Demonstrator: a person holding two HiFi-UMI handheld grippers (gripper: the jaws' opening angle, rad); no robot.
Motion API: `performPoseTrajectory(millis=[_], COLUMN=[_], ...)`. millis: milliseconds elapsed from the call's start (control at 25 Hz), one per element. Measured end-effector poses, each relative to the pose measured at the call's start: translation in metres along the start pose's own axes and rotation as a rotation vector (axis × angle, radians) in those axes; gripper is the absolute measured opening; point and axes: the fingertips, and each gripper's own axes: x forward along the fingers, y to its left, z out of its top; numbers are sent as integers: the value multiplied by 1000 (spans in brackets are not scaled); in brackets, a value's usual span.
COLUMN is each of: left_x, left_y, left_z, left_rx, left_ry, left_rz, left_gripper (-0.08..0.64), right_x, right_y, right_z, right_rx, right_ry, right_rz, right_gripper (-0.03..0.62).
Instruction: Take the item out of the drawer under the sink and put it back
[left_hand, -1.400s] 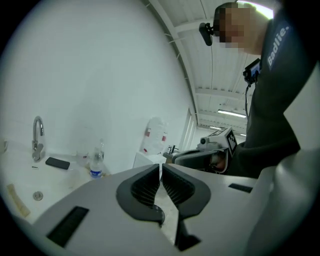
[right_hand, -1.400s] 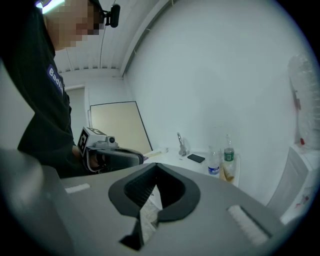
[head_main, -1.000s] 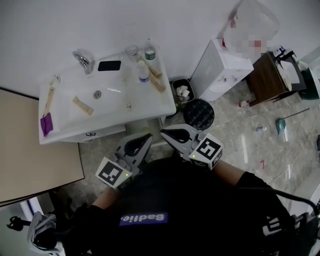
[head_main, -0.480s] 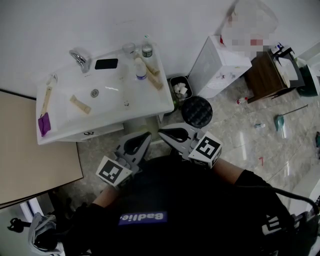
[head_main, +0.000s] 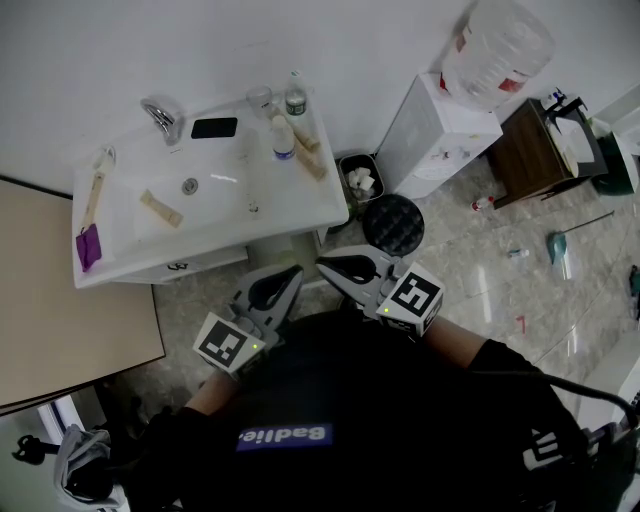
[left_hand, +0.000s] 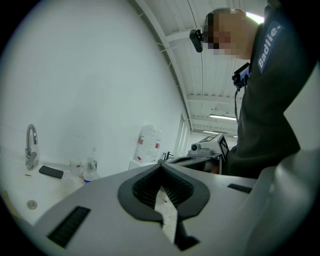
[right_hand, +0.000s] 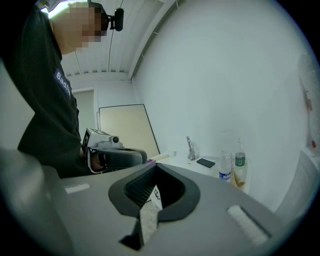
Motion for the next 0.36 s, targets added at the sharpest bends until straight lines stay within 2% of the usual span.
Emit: performPoseTrajectory(millis=[360], left_x=[-13], left_y=[0], left_z=[-3], left_rx=[-5], left_ry=[-1], left_rz=[9], left_gripper=[6], right_x=[7], right_y=[10], right_z=[-3], right_rx=[4], right_ry=[11], right_rz=[8], right_gripper=[0])
